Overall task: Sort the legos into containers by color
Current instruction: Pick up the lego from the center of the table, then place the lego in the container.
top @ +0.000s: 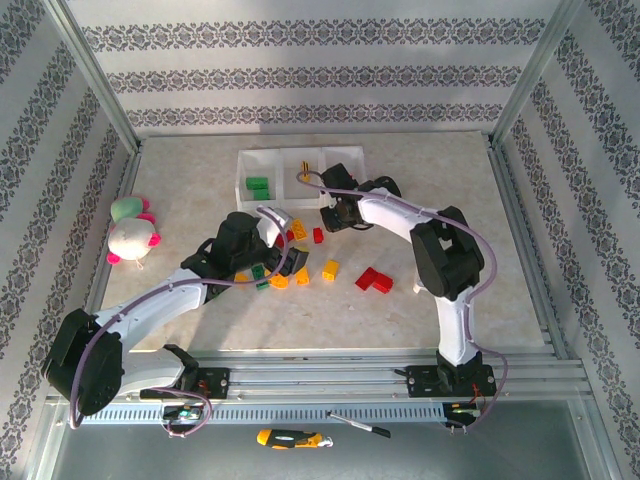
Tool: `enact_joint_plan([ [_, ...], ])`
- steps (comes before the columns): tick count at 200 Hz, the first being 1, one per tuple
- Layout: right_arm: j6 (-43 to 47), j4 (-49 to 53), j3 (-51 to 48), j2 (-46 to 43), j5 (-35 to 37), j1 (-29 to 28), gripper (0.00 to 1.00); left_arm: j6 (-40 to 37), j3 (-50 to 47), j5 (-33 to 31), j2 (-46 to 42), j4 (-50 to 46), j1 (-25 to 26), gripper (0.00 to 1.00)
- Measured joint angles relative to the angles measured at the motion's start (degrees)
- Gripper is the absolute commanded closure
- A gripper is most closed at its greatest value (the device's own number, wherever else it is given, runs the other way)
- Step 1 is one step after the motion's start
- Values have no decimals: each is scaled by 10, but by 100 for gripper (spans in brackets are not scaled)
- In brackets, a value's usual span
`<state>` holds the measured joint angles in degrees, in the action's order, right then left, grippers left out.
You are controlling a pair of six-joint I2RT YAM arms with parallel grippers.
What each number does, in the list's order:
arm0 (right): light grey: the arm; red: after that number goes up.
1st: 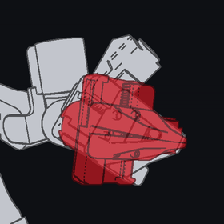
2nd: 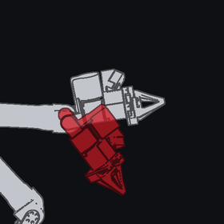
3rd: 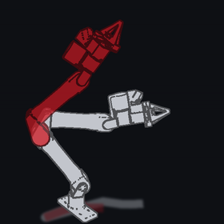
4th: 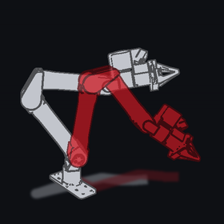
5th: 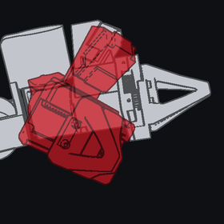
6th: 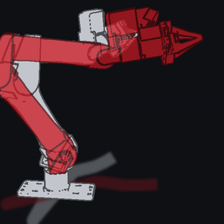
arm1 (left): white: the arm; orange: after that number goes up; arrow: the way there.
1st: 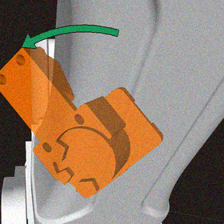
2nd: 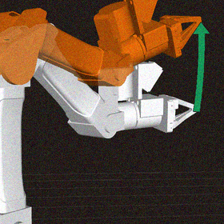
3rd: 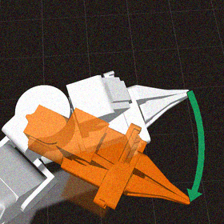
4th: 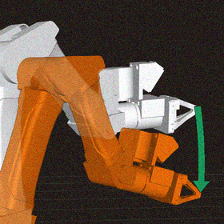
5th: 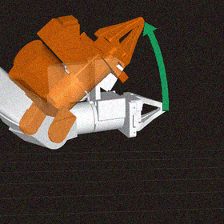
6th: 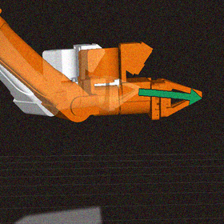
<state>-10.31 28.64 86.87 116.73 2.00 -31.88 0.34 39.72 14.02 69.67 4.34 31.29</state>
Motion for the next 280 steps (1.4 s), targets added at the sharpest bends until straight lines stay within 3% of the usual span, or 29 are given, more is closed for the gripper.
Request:
enact_joint_plan([
  [55,0,-2,118,-1,2,-31,74,10,-41,-50,-17,13,2,1],
  [140,-2,10,357,205,10,-16,71,32,-43,-116,-29,10,2,1],
  [172,-5,30,408,246,16,-15,63,36,-43,-131,-29,10,2,1],
  [220,-2,38,416,239,19,-17,36,38,-42,-163,-29,-12,2,1],
  [257,-2,26,306,149,27,-19,29,40,-41,-170,-26,-22,2,1],
  [280,-16,-2,192,55,34,-22,29,30,-41,-137,-26,-22,2,1],
])
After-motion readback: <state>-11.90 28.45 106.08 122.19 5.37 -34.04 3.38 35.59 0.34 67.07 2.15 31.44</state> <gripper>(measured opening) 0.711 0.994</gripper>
